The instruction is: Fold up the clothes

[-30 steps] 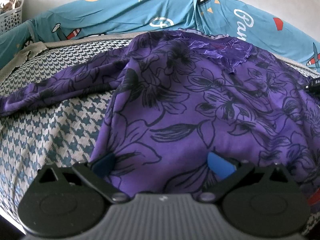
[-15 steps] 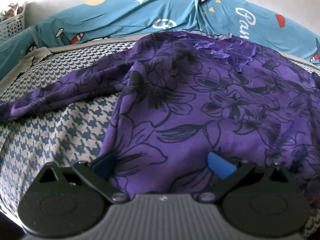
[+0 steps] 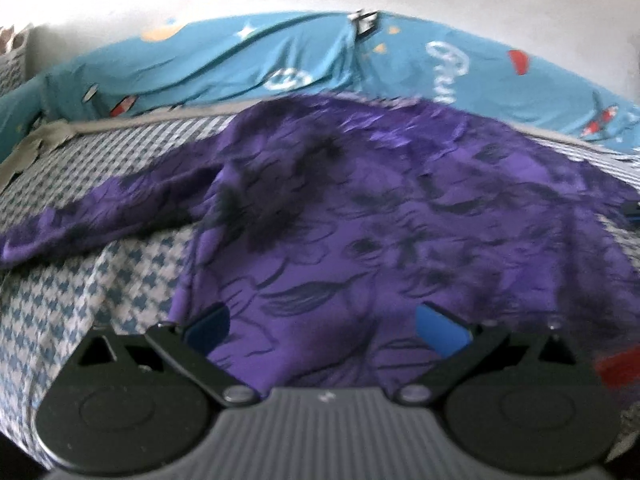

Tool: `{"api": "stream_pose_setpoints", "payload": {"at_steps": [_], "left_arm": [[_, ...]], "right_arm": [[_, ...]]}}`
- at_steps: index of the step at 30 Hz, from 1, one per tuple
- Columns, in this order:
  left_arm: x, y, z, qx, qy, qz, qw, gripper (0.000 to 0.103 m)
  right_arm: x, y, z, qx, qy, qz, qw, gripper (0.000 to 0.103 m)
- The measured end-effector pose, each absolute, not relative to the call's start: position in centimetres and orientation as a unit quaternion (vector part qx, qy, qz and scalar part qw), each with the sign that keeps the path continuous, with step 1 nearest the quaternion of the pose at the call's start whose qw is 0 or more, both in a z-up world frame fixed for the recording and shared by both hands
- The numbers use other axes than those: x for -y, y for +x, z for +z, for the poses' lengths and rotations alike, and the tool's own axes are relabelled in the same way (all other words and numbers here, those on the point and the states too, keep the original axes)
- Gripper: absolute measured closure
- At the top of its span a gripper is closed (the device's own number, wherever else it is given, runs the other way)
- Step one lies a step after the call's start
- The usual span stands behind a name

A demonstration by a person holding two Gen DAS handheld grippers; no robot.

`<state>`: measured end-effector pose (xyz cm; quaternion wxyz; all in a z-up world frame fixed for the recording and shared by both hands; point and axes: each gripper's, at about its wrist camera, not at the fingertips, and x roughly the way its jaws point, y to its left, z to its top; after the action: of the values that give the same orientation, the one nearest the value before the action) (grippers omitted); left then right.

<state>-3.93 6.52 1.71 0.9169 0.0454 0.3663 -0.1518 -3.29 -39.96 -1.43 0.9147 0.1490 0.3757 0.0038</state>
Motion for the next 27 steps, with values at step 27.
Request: {"api": "stream_pose_setpoints", "payload": {"at_steps": [27], "left_arm": [[-7.6,-6.3,2.6,-0.351,0.032,-0.185,0.917,0.0]], "right_arm": [[37.4,-14.2,-3.3,-0.42,0.221,0.019,0.88,0.064]]}}
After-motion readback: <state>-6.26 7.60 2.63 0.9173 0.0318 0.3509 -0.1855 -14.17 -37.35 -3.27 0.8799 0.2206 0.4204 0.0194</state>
